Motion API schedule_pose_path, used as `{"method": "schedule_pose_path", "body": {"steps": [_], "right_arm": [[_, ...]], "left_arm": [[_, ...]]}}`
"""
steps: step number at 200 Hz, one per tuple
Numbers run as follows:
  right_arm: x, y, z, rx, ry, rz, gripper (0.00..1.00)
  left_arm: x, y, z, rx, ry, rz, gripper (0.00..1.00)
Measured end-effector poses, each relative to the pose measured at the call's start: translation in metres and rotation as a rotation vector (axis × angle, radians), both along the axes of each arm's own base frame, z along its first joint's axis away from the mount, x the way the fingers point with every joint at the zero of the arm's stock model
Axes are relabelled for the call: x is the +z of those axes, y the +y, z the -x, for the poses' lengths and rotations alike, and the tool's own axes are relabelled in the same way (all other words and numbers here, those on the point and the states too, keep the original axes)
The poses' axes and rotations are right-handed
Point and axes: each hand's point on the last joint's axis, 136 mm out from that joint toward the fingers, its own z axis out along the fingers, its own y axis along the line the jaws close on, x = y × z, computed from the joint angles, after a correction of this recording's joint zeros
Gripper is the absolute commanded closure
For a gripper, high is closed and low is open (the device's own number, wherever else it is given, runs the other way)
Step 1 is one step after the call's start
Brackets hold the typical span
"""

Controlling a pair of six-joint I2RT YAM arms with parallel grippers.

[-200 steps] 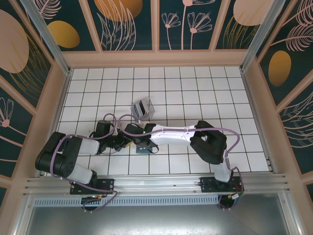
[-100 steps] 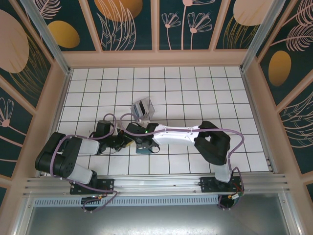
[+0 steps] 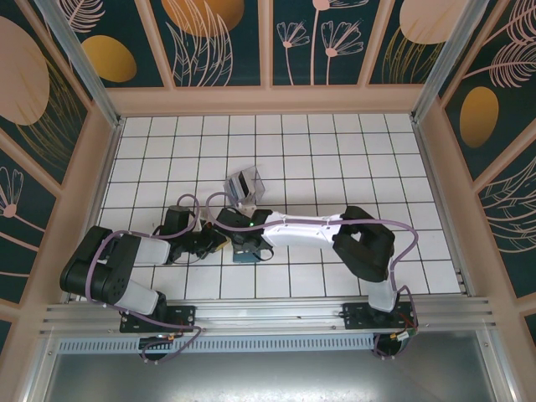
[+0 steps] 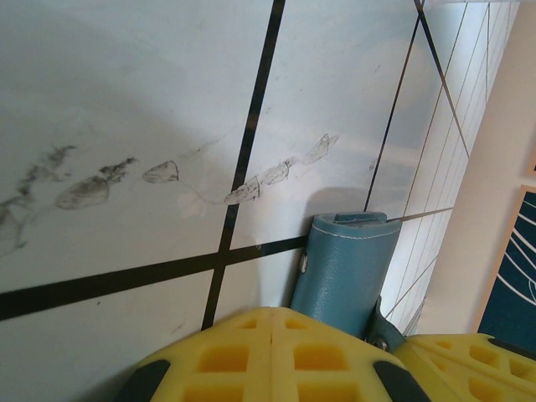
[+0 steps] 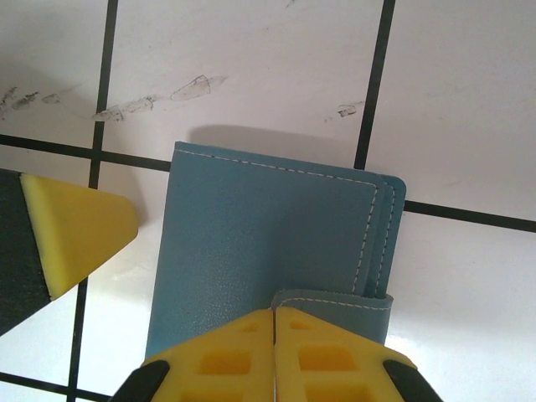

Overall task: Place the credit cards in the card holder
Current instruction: Close the button on the card holder.

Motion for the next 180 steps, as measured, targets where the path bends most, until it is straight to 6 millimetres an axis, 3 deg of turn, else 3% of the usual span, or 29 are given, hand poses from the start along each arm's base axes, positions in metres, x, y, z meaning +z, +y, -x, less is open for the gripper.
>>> {"method": "schedule_pose_path", "body": {"steps": [180], "right_arm": [[-0.016, 0.005, 0.001, 0.004, 0.018, -0.041, 0.96]], "left_arm": [[0.0, 0.0, 0.0, 0.0, 0.0, -0.001, 0.96]]}}
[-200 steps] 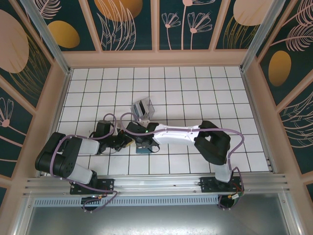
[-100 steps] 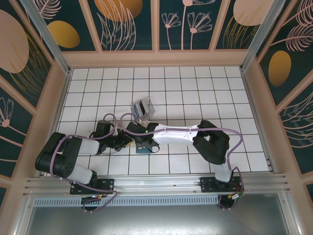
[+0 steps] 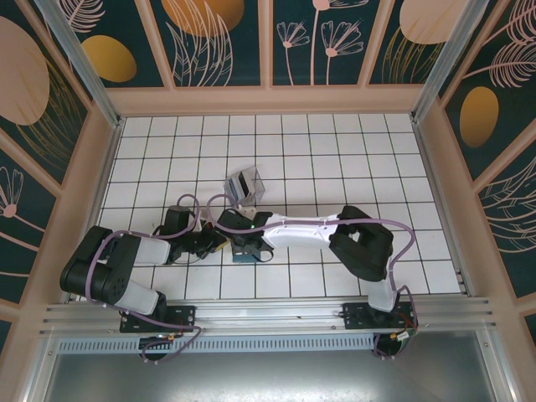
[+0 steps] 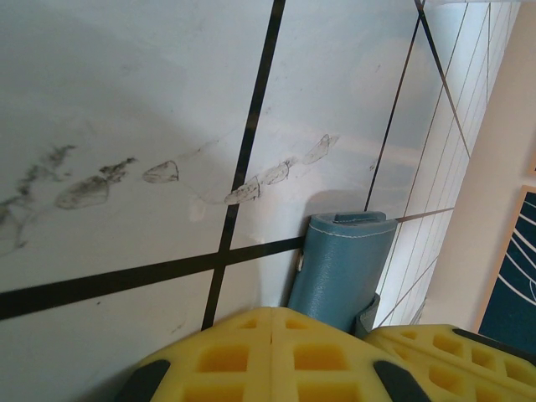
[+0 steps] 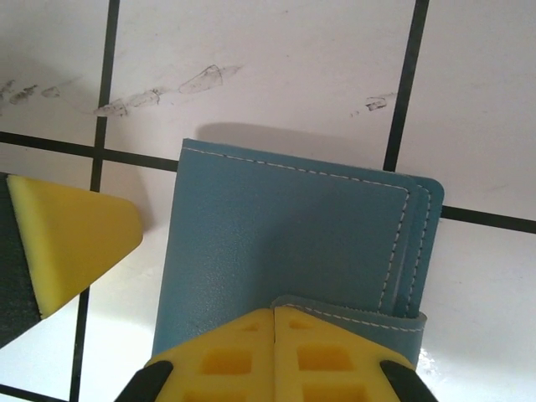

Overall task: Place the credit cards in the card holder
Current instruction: Close the button on the card holder, then reset both arms

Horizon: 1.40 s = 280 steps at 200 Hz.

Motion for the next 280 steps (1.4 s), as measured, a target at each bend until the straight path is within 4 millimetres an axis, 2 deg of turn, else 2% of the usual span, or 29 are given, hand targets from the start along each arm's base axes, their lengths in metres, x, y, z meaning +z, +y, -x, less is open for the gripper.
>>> {"method": "schedule_pose_path", "body": {"steps": [22, 58, 72, 87, 103, 120, 129, 144, 157, 175, 182, 185, 187, 188, 191, 203, 207, 209, 227, 255, 270, 280], "right_arm": [[-0.002, 0.0, 0.0, -0.006, 0.001, -0.035, 1.0], [-0.002, -0.002, 0.0, -0.032, 0.005, -0.127, 1.0], [-0.001, -0.002, 0.0, -0.033, 0.003, -0.151, 0.99], [0.0, -0.002, 0.0, -0.031, -0.002, -0.16, 0.9], [0.001, -0.002, -0.001, -0.023, -0.009, -0.156, 0.84], [0.006, -0.004, -0.003, -0.014, -0.033, -0.149, 0.72], [0.01, -0.009, -0.006, -0.015, -0.052, -0.129, 0.69], [0.025, -0.02, -0.014, -0.034, -0.102, -0.112, 0.62], [0.052, -0.026, -0.022, -0.048, -0.17, -0.133, 0.51], [0.109, -0.033, -0.034, -0.069, -0.299, -0.22, 0.39], [0.133, -0.038, -0.038, -0.077, -0.356, -0.261, 0.3], [0.144, -0.041, -0.039, -0.089, -0.377, -0.282, 0.27], [0.151, -0.043, -0.04, -0.092, -0.396, -0.292, 0.25], [0.155, -0.044, -0.04, -0.088, -0.409, -0.297, 0.25], [0.165, -0.048, -0.041, -0.099, -0.43, -0.314, 0.22], [0.2, -0.066, -0.044, -0.121, -0.534, -0.363, 0.13], [0.21, -0.073, -0.046, -0.137, -0.562, -0.379, 0.04], [0.214, -0.076, -0.046, -0.134, -0.579, -0.383, 0.02], [0.247, -0.114, -0.052, -0.185, -0.703, -0.411, 0.01], [0.266, -0.182, -0.069, -0.284, -0.853, -0.367, 0.01], [0.263, -0.223, -0.081, -0.356, -0.919, -0.322, 0.01], [0.253, -0.259, -0.089, -0.42, -0.965, -0.265, 0.01]], "left_arm": [[0.0, 0.0, 0.0, 0.0, 0.0, 0.0, 0.95], [0.0, 0.002, 0.001, 0.01, 0.001, -0.016, 0.93], [0.0, 0.005, 0.002, 0.016, 0.004, -0.035, 0.89], [0.002, 0.008, 0.001, 0.021, -0.001, -0.055, 0.83], [0.008, 0.01, -0.003, 0.031, -0.022, -0.078, 0.75], [0.021, 0.015, -0.012, 0.044, -0.074, -0.115, 0.68], [0.03, 0.018, -0.018, 0.057, -0.11, -0.137, 0.66], [0.053, 0.022, -0.028, 0.072, -0.19, -0.167, 0.57], [0.076, 0.025, -0.036, 0.084, -0.263, -0.192, 0.5], [0.105, 0.033, -0.046, 0.117, -0.35, -0.236, 0.37], [0.114, 0.037, -0.049, 0.13, -0.376, -0.256, 0.32], [0.119, 0.038, -0.05, 0.133, -0.391, -0.267, 0.27], [0.122, 0.04, -0.051, 0.139, -0.399, -0.276, 0.12], [0.124, 0.041, -0.052, 0.147, -0.402, -0.279, 0.08], [0.128, 0.042, -0.053, 0.15, -0.415, -0.288, 0.02], [0.145, 0.053, -0.059, 0.189, -0.463, -0.343, 0.01], [0.151, 0.058, -0.061, 0.21, -0.479, -0.368, 0.01], [0.153, 0.06, -0.063, 0.219, -0.485, -0.383, 0.01], [0.177, 0.087, -0.07, 0.315, -0.554, -0.515, 0.01], [0.207, 0.133, -0.074, 0.47, -0.644, -0.735, 0.01], [0.216, 0.151, -0.072, 0.519, -0.699, -0.83, 0.01], [0.219, 0.155, -0.071, 0.52, -0.767, -0.871, 0.01]]}}
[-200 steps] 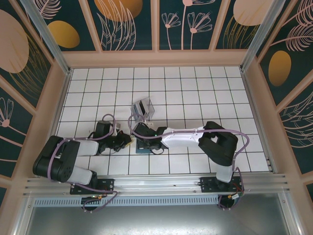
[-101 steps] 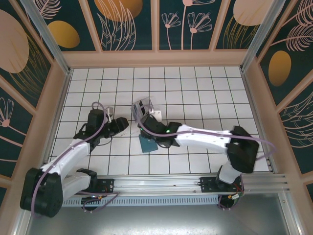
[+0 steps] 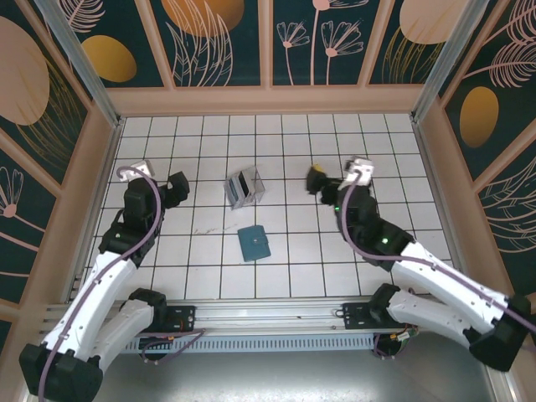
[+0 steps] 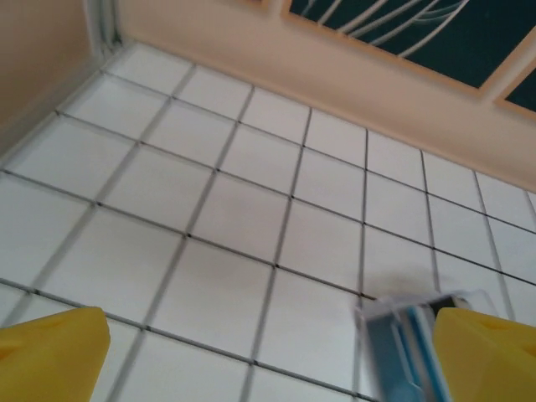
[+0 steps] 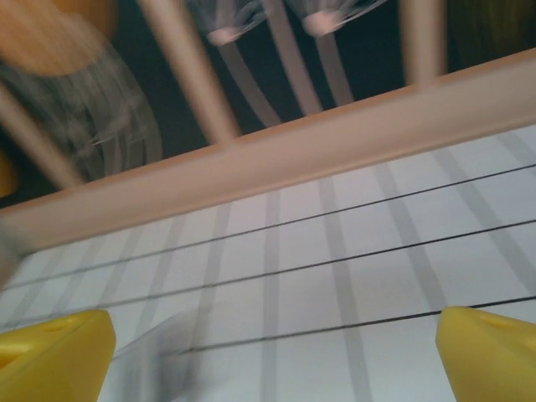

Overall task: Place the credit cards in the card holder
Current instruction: Reset both arms

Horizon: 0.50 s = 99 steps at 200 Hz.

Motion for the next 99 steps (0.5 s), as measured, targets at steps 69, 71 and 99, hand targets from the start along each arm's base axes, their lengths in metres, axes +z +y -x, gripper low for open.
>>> {"method": "schedule_pose_path", "body": {"steps": [69, 71, 99], "right_arm": [[-0.147, -0.123, -0.003, -0.151, 0.048, 0.144, 0.01], [-0.148, -0.124, -0.004, -0.15, 0.05, 0.142, 0.01], [-0.152, -0.128, -0.02, -0.115, 0.033, 0.148, 0.01]], "left_arm": [[-0.113, 0.02, 0.021, -0.051, -0.094, -0.39, 0.01], [-0.114, 0.021, 0.021, -0.045, -0.095, -0.397, 0.01], [-0.113, 0.024, 0.01, -0.024, -0.125, -0.428, 0.01]]}}
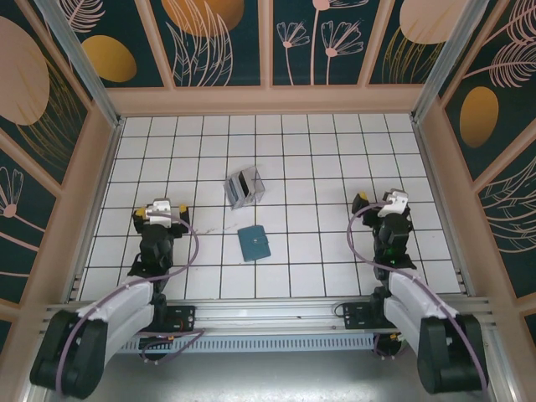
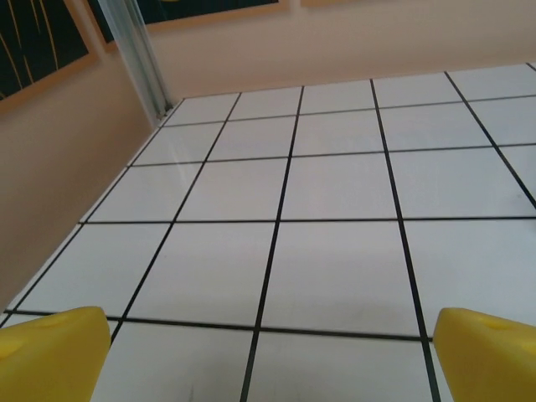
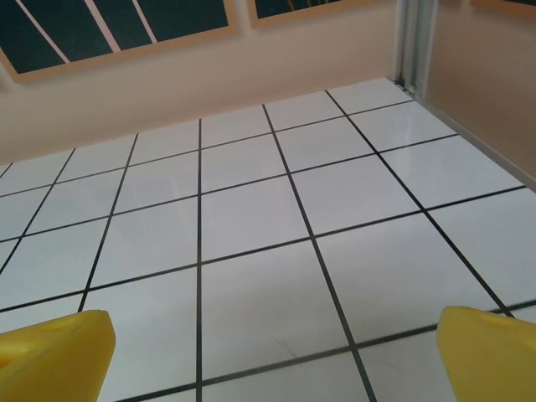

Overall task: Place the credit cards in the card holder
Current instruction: Reset both arms

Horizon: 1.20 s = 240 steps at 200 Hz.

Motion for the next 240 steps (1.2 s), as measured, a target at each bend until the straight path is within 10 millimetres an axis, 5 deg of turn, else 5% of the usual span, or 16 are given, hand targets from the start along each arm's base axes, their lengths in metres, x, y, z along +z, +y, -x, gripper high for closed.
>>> {"method": "schedule_pose_path", "body": {"steps": [49, 92, 120, 161, 240], "right_arm": [[-0.026, -0.007, -0.019, 0.017, 0.024, -0.007, 0.01], [-0.02, -0.013, -0.037, 0.007, -0.034, 0.02, 0.01], [-0.038, -0.023, -0.04, -0.026, -0.002, 0.019, 0.01], [-0.02, -0.024, -0.057, -0.034, -0.049, 0.023, 0.01], [-0.019, -0.021, -0.058, -0.036, -0.048, 0.034, 0.01]], "left_arm": [[0.004, 0.011, -0.02, 0.013, -0.071, 0.031, 0.01], [-0.002, 0.017, -0.042, -0.003, -0.11, 0.069, 0.01], [0.001, 0.014, -0.055, -0.043, -0.12, 0.09, 0.01], [0.022, 0.023, -0.081, -0.034, -0.16, 0.137, 0.01], [0.011, 0.022, -0.08, -0.035, -0.117, 0.154, 0.01]]}}
